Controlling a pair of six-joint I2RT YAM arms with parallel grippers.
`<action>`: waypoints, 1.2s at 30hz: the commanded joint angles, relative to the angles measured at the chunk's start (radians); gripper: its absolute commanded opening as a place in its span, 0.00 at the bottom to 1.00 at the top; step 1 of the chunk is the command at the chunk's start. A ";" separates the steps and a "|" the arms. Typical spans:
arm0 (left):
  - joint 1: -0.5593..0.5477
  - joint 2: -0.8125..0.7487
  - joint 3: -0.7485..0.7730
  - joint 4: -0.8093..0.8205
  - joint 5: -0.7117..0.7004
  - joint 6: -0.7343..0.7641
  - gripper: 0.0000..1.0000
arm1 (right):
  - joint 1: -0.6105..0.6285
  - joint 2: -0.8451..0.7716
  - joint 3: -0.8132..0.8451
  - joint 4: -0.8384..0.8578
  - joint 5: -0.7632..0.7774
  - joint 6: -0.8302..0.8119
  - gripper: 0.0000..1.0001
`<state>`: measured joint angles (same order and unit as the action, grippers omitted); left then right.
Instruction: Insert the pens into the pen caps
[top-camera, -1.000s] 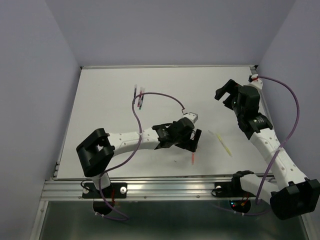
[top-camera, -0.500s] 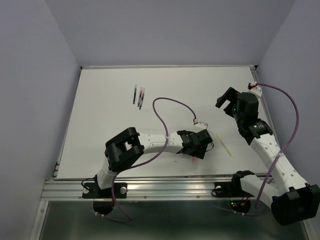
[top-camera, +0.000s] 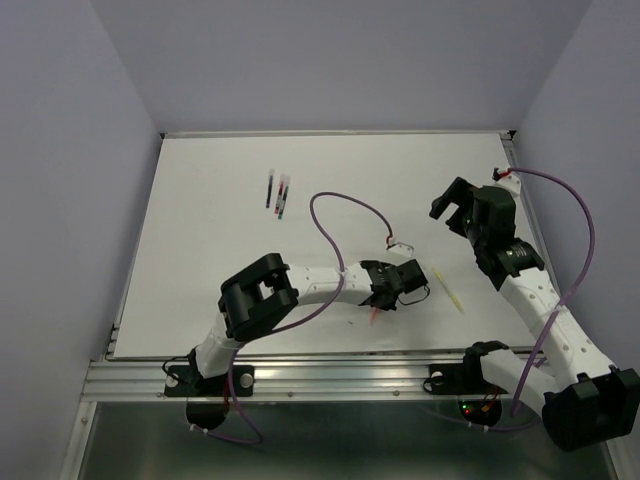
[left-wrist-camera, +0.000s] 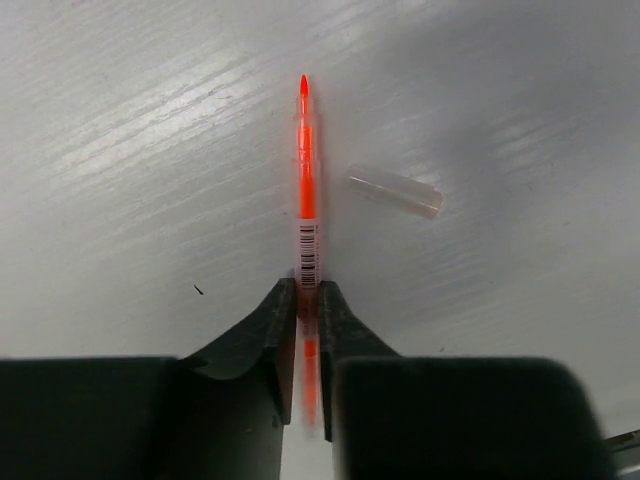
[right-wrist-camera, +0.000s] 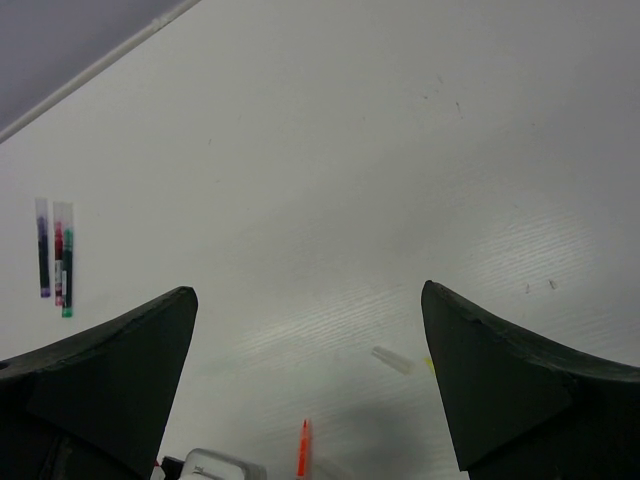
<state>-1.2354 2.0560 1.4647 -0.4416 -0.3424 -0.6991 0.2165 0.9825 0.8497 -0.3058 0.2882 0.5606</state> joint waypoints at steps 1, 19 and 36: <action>-0.003 -0.033 -0.049 0.000 -0.015 0.015 0.09 | -0.005 -0.004 -0.011 0.013 -0.032 -0.018 1.00; 0.241 -0.496 -0.467 -0.074 -0.181 -0.128 0.00 | 0.095 0.114 -0.004 -0.274 -0.334 -0.191 1.00; 0.453 -0.754 -0.541 0.035 -0.173 0.058 0.00 | 0.458 0.508 0.137 -0.394 -0.067 -0.355 1.00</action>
<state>-0.8040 1.3388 0.9325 -0.4427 -0.4965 -0.7033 0.6804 1.4849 0.9569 -0.6590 0.1581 0.2783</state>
